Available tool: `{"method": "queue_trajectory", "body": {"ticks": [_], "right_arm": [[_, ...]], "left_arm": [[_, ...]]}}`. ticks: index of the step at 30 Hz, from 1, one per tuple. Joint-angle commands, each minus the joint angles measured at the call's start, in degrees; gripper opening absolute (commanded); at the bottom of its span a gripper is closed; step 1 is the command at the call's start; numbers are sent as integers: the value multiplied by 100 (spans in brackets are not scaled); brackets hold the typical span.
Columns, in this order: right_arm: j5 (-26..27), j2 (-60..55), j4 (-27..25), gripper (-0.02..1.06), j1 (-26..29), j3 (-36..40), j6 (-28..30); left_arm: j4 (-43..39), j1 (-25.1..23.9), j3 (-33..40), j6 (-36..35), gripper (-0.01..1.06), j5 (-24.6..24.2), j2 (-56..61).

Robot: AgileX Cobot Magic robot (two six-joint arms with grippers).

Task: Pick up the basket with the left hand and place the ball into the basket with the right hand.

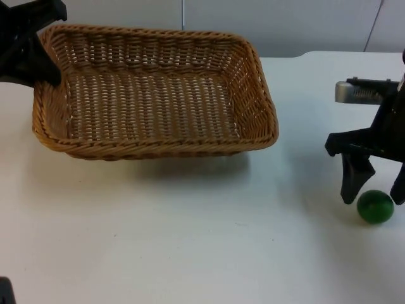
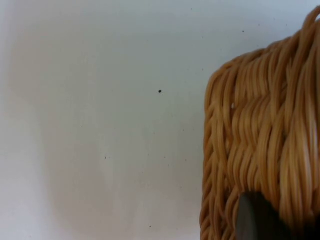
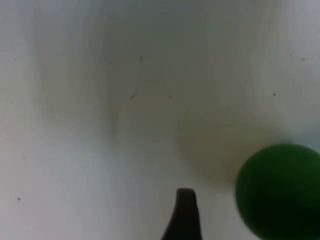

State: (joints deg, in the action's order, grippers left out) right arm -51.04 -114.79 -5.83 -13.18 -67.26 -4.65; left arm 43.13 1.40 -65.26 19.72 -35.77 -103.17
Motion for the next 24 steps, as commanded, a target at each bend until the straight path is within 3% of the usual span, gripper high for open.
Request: {"method": "queue_trajectory", "body": {"ticks": [1, 7, 24], "right_arm": [[11, 12, 49, 68, -26, -9, -108], [-162, 12, 418, 68, -26, -9, -359], [-305, 12, 406, 68, -26, -9, -430]], "left_arm": [[146, -11, -27, -25, 0, 51, 85], [146, -11, -27, -25, 0, 51, 85], [146, -11, -27, -25, 0, 51, 85]]}}
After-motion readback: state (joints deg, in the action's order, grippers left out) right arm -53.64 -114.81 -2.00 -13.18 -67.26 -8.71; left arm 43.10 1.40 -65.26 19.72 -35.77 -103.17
